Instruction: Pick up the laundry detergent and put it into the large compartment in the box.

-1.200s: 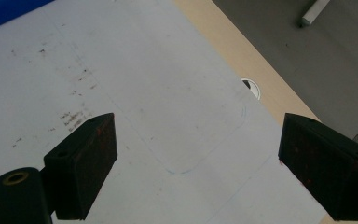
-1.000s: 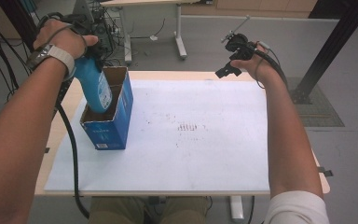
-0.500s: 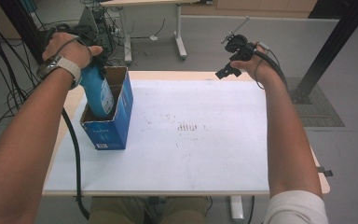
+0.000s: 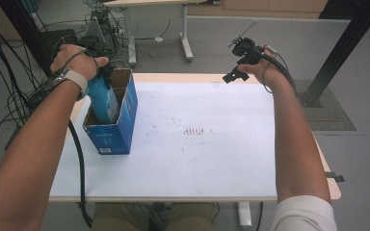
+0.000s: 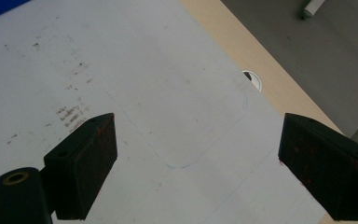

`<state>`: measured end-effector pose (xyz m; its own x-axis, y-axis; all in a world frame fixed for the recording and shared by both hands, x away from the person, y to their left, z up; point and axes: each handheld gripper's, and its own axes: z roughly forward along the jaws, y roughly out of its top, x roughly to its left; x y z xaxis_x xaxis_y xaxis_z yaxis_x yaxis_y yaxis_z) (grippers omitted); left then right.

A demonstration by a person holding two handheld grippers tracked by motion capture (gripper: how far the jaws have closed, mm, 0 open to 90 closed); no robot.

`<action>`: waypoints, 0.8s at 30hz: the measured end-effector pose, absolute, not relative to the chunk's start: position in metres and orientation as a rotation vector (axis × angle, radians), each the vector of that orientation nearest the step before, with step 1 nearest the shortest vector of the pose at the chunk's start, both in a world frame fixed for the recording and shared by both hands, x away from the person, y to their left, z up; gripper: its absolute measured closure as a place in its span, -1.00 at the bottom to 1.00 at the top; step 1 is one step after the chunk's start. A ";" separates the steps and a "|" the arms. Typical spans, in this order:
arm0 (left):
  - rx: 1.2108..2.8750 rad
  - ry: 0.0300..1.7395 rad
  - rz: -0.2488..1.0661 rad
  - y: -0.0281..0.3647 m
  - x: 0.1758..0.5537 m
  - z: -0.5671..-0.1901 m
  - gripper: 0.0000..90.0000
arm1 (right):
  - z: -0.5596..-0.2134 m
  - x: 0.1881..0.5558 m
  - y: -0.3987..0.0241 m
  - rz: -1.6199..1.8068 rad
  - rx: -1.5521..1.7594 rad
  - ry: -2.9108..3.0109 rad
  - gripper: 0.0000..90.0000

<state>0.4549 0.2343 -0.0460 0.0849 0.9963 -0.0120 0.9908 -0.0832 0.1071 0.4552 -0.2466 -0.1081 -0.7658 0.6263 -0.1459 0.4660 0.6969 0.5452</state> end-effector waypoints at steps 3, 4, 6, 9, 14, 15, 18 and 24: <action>2.252 2.067 0.093 0.234 0.456 -0.051 -0.16 | -0.109 0.455 -0.247 0.705 0.861 2.588 -0.74; 2.251 2.065 0.092 0.234 0.456 -0.053 -0.16 | -0.110 0.455 -0.248 0.705 0.864 2.588 -0.74; 2.257 2.062 0.082 0.234 0.457 -0.057 -0.16 | -0.111 0.455 -0.249 0.704 0.867 2.590 -0.74; 2.258 2.060 0.072 0.235 0.458 -0.061 -0.16 | -0.112 0.455 -0.249 0.700 0.872 2.591 -0.74; 2.272 2.061 0.060 0.235 0.461 -0.074 -0.16 | -0.113 0.455 -0.250 0.701 0.876 2.591 -0.74; 2.272 2.061 0.060 0.235 0.461 -0.074 -0.16 | -0.113 0.455 -0.250 0.701 0.876 2.591 -0.74; 2.287 2.062 0.066 0.233 0.462 -0.080 -0.16 | -0.114 0.456 -0.250 0.695 0.879 2.593 -0.74; 2.282 2.061 0.063 0.235 0.463 -0.089 -0.16 | -0.114 0.456 -0.249 0.686 0.884 2.595 -0.74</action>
